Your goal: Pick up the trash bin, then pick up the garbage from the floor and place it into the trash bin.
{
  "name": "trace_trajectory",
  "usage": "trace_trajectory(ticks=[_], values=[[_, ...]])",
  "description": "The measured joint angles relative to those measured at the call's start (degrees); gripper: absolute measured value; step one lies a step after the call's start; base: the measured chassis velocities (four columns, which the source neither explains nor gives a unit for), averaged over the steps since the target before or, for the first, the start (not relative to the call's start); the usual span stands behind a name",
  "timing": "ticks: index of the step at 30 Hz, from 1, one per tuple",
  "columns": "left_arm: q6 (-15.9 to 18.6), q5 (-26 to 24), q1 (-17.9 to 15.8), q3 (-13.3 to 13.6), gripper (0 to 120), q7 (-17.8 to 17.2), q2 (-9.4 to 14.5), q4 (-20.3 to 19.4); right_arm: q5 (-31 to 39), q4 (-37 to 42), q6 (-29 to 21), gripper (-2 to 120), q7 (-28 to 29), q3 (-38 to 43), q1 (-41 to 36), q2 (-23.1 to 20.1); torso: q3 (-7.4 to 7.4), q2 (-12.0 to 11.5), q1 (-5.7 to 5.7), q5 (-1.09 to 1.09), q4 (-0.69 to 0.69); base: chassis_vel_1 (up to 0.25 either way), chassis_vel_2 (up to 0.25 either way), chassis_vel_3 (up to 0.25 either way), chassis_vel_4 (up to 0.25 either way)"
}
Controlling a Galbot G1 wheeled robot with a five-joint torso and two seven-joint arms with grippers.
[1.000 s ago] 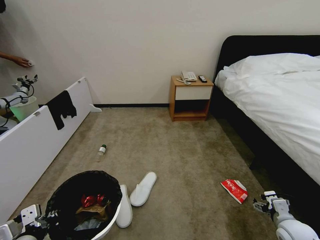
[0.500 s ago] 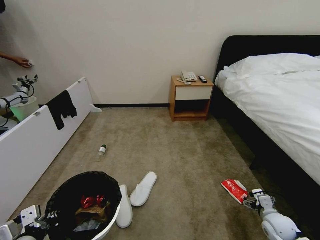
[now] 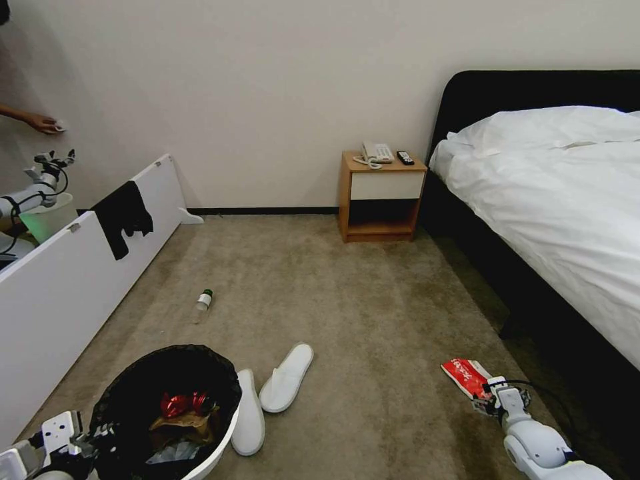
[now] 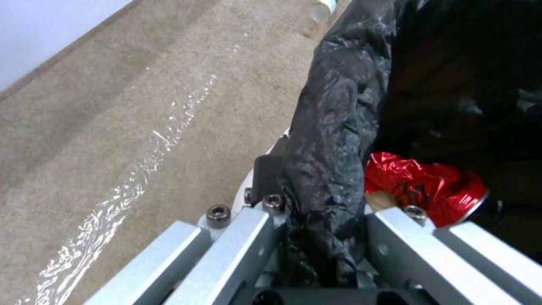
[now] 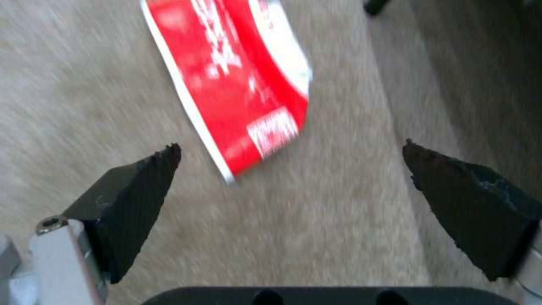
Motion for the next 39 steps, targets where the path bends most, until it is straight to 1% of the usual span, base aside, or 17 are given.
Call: trace_trajectory(ticks=[1,3,5,7,8,9,10,12,14,22,32,34,39], values=[[0.0,0.0,0.0,0.0,2,0.0,0.0,0.0,0.0,0.0,0.0,100,0.0,0.0,0.0,0.0,0.0,0.0,0.0,0.0,0.0,0.0,0.0,0.0,0.0],[0.0,0.1,-0.1,0.2,2,0.0,0.1,0.2,-0.8,-3.9,1.1,100,-0.3,-0.7,1.3,0.8,0.0,0.0,0.0,0.0,-0.01,0.0,0.0,0.0,0.0],[0.0,0.1,-0.2,0.2,2,0.0,0.1,0.3,-1.1,-5.1,1.5,100,-0.4,-0.9,1.7,1.2,0.0,0.0,0.0,0.0,-0.02,0.0,0.0,0.0,0.0],[0.0,0.1,-0.2,0.2,2,0.0,0.3,0.4,-1.5,-8.3,2.6,100,-0.7,-1.1,2.7,2.1,0.0,0.0,0.0,0.01,-0.02,0.0,0.0,0.0,0.0],[0.0,0.1,-0.2,0.2,2,0.0,0.3,0.4,-1.5,-8.3,2.6,100,-0.7,-1.1,2.7,2.1,0.0,0.0,0.0,0.01,-0.02,0.0,0.0,0.0,0.0],[0.0,0.1,-0.3,0.2,2,0.1,0.5,0.7,-1.6,-10.4,3.3,100,-0.7,-1.2,3.6,2.9,0.0,0.0,0.0,-0.01,-0.02,0.0,0.0,0.0,0.0],[0.0,0.1,-0.4,0.3,2,0.1,0.7,0.9,-1.7,-11.8,3.6,100,-0.6,-1.3,4.2,3.5,0.0,0.0,0.0,0.02,-0.01,0.0,0.0,0.0,0.0],[0.0,0.1,-0.5,0.3,2,0.1,0.8,1.0,-1.8,-12.5,3.8,100,-0.5,-1.3,4.5,3.8,0.0,0.0,0.0,0.02,-0.01,0.0,0.0,0.0,0.0],[0.0,0.1,-0.6,0.4,2,0.1,1.0,1.3,-1.8,-14.9,4.6,100,-0.1,-1.4,6.0,5.0,0.0,0.0,0.0,0.0,-0.01,0.0,0.0,0.0,0.0],[0.0,0.0,-0.8,0.4,2,0.2,1.3,1.8,-1.6,-17.5,5.2,100,-0.1,-1.3,8.4,6.3,0.0,0.0,0.0,0.0,-0.01,0.0,0.0,0.0,0.0],[0.0,-0.1,-0.8,0.5,2,0.5,1.9,2.1,-1.3,-21.9,6.4,100,-0.1,-1.1,12.3,9.1,0.0,0.0,0.0,-0.01,-0.01,0.0,0.0,0.0,0.0],[0.0,-0.1,-0.6,0.5,2,0.8,1.9,2.1,-2.8,-24.0,7.9,100,-0.1,-1.0,13.3,10.3,0.0,0.0,0.0,0.01,-0.01,0.0,0.0,0.0,0.0],[0.0,-0.1,-0.5,0.5,2,0.9,2.1,2.1,-3.3,-25.4,9.2,100,-0.1,-0.7,13.4,11.0,0.0,0.0,0.0,0.01,-0.01,0.0,0.0,0.0,0.0]])
